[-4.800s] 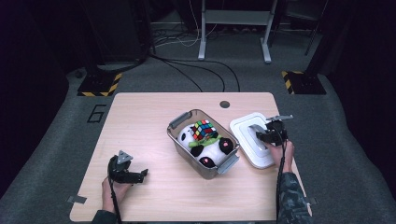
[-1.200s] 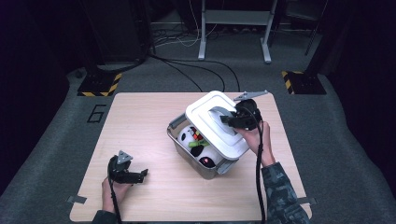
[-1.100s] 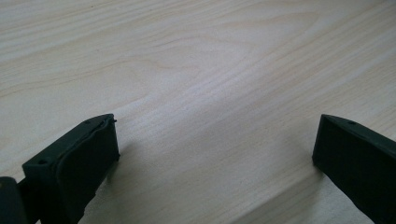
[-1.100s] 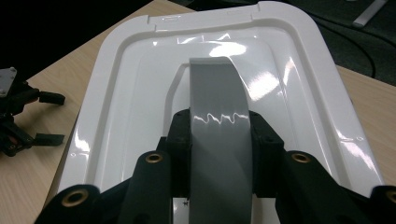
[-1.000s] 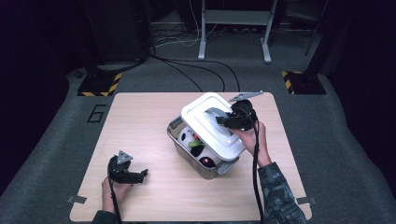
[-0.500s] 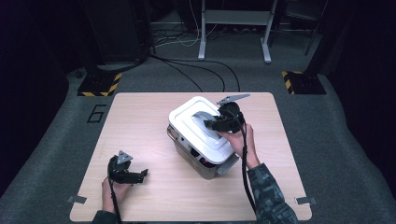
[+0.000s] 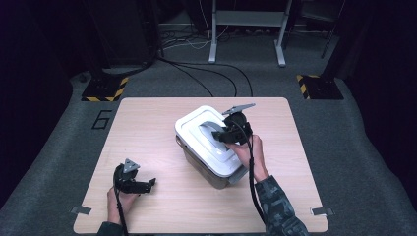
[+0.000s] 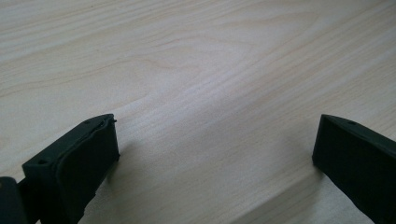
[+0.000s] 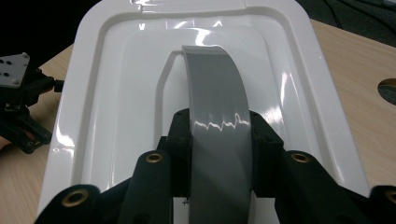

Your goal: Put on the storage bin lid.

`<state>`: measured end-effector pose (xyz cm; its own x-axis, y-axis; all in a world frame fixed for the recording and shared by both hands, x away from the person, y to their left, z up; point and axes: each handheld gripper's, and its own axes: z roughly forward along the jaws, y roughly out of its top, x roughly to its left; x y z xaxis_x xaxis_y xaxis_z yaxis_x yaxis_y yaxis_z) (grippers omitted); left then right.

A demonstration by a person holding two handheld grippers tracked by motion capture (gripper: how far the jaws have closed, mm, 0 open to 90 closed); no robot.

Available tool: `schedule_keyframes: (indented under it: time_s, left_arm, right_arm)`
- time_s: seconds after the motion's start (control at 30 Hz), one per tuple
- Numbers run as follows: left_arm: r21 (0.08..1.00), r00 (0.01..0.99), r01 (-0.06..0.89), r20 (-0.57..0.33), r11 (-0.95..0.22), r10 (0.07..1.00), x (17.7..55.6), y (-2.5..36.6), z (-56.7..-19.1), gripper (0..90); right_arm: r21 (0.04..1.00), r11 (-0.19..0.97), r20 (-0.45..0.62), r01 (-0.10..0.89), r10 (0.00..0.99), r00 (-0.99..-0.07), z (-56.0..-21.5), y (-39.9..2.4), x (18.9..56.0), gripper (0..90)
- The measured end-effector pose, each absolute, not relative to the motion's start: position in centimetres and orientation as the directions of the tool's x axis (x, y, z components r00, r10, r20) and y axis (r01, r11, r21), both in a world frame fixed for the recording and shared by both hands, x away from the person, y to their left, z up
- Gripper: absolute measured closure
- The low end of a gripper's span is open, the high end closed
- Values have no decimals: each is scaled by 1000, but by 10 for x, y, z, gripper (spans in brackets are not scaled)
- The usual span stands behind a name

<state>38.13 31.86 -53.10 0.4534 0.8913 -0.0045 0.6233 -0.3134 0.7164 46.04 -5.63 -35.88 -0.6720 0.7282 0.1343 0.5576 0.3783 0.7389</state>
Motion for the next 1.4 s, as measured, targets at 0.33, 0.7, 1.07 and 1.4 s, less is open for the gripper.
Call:
schedule_keyframes:
  time_s: [0.33,0.7,1.07,1.4]
  left_arm:
    - [715,454,625,-6,-313,891,381,319,-531,0]
    - [715,454,625,-6,-314,891,381,319,-531,0]
    - [715,454,626,-7,-313,891,381,318,-531,0]
    - [715,455,625,-7,-314,891,381,318,-531,0]
  right_arm:
    - [708,442,42,550,751,-659,-361,-42,454,672]
    - [686,500,-28,528,743,-668,-365,-30,451,674]
    - [695,492,-29,525,748,-663,-365,-30,453,672]
    - [729,450,5,516,750,-662,-360,-41,449,547]
